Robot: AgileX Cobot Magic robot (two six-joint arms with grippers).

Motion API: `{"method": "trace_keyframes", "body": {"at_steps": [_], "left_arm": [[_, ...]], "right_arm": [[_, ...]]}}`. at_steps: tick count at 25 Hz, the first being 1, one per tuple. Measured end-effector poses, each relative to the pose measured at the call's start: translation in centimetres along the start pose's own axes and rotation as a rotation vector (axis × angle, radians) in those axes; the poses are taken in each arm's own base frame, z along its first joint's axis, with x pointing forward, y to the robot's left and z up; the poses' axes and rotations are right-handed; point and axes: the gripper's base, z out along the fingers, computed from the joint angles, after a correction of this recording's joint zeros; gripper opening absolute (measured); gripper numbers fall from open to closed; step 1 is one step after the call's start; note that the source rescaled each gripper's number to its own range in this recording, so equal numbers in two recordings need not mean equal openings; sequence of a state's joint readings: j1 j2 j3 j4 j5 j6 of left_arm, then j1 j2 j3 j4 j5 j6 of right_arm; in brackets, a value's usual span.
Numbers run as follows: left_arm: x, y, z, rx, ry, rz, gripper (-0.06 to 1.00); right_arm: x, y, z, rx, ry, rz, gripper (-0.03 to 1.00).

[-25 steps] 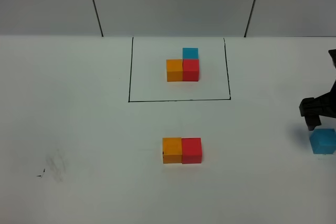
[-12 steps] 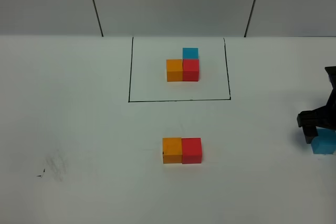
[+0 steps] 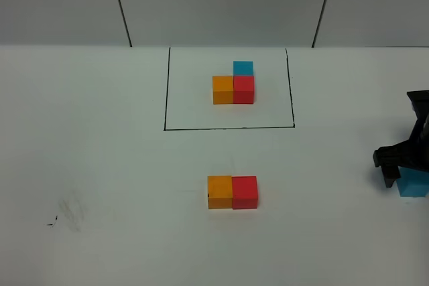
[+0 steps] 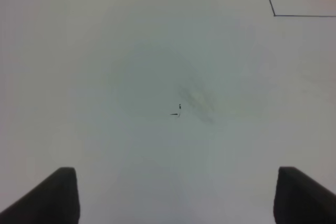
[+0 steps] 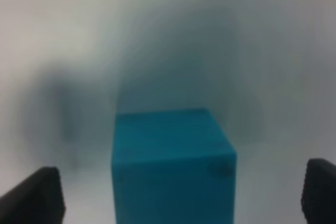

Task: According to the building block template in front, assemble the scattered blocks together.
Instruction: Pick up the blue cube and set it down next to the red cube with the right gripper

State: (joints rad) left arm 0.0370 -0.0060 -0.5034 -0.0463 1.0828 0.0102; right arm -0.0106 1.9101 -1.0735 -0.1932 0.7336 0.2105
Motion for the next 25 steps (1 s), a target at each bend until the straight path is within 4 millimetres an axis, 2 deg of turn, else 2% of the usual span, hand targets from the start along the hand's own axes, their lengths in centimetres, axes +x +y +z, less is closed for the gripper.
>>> {"method": "trace_keyframes", "body": {"at_steps": [4, 7, 9, 11, 13, 14, 20, 23, 25], "left_arm": [[0.0, 0.0, 0.0, 0.000, 0.000, 0.000, 0.64], [0.0, 0.0, 0.0, 0.000, 0.000, 0.000, 0.64], [0.0, 0.0, 0.0, 0.000, 0.000, 0.000, 0.64], [0.0, 0.0, 0.0, 0.000, 0.000, 0.000, 0.64], [0.0, 0.0, 0.0, 0.000, 0.000, 0.000, 0.64], [0.0, 0.0, 0.0, 0.000, 0.000, 0.000, 0.64], [0.0, 0.0, 0.0, 0.000, 0.000, -0.001, 0.64], [0.0, 0.0, 0.0, 0.000, 0.000, -0.002, 0.64], [0.0, 0.0, 0.0, 0.000, 0.000, -0.002, 0.64]], "right_arm": [[0.0, 0.1, 0.7, -0.001, 0.015, -0.001, 0.84], [0.0, 0.1, 0.8, -0.002, 0.014, -0.001, 0.77], [0.0, 0.1, 0.8, -0.003, 0.011, -0.001, 0.65], [-0.1, 0.1, 0.8, -0.004, 0.007, -0.001, 0.49], [-0.1, 0.2, 0.8, -0.006, 0.002, -0.002, 0.24], [-0.1, 0.2, 0.8, -0.006, 0.003, -0.002, 0.20], [-0.1, 0.1, 0.1, -0.005, -0.011, -0.003, 0.20], [0.0, 0.6, -2.2, -0.007, -0.062, -0.020, 0.20], [-0.2, 1.6, -4.2, -0.017, -0.108, -0.022, 0.20]]}}
